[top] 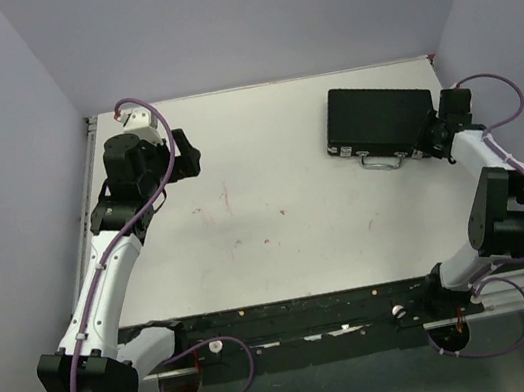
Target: Pack up texas hold em set
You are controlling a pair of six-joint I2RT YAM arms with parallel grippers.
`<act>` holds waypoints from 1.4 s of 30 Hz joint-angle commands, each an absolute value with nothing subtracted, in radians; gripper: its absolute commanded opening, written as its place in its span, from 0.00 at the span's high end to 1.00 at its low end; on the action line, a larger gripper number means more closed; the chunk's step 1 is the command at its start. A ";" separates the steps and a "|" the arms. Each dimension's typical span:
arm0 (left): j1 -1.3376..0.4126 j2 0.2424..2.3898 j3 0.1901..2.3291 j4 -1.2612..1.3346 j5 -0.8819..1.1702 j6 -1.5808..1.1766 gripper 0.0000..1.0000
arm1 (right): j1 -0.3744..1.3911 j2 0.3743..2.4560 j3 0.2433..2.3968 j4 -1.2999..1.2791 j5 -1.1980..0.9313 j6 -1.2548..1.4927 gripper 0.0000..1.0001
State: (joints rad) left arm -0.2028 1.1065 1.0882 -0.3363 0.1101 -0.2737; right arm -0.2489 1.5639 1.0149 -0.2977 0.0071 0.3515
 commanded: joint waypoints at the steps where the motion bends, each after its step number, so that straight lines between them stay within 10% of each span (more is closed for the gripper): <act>1: -0.196 1.089 1.095 -0.314 0.126 -0.279 0.01 | -0.255 1.562 0.965 -0.282 0.006 0.380 0.61; 42: -0.196 1.092 1.095 -0.316 0.123 -0.276 0.01 | -0.255 1.508 1.063 -0.354 -0.008 0.345 0.66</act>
